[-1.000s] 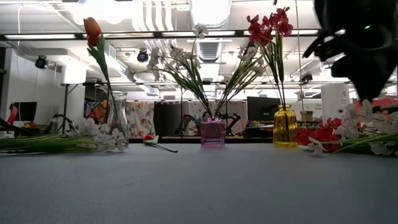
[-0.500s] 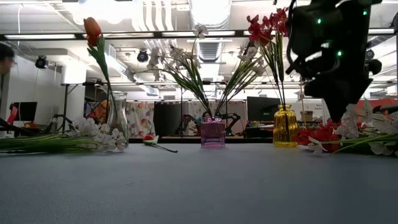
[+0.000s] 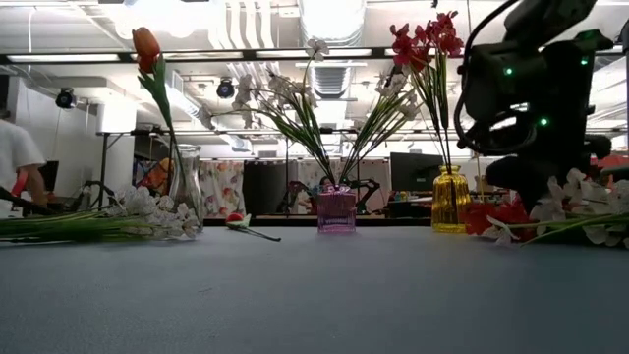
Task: Sort flowers into vase by color
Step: Prepare the red flowers
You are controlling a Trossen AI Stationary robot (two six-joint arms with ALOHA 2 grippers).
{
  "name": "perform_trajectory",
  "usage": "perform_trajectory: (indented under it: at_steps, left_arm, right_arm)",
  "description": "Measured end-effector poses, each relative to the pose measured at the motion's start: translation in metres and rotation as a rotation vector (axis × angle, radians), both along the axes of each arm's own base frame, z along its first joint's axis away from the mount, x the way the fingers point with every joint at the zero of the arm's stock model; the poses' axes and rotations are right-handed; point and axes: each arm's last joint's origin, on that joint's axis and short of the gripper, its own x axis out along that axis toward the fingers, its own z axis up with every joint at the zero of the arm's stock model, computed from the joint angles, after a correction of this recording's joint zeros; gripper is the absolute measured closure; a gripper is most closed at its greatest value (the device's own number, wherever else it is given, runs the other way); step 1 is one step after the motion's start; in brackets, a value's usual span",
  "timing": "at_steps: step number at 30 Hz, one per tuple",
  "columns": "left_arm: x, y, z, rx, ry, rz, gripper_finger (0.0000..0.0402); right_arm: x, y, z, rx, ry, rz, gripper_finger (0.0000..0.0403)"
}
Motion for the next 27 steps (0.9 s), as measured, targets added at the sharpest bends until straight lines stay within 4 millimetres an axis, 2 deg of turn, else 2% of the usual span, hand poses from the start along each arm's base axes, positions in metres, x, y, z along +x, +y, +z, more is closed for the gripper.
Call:
perform_trajectory:
  at_steps: [7,17,22,27]
  left_arm:
    - [0.000,0.000,0.000,0.000,0.000,0.000,0.0207]
    - [0.000,0.001,0.001,0.015,-0.016,0.007,0.0207]
    - [0.000,0.001,0.001,0.014,-0.016,0.007,0.0207]
    - [0.000,0.001,0.001,0.014,-0.017,0.007,0.0207]
  right_arm:
    - [0.000,0.000,-0.004,0.017,-0.025,-0.001,0.0254]
    - [0.006,0.001,0.001,0.028,-0.036,0.032,0.0348]
    - [0.014,0.002,0.013,0.034,-0.073,0.067,0.0370]
    - [0.021,0.005,0.036,0.034,-0.157,0.123,0.0376]
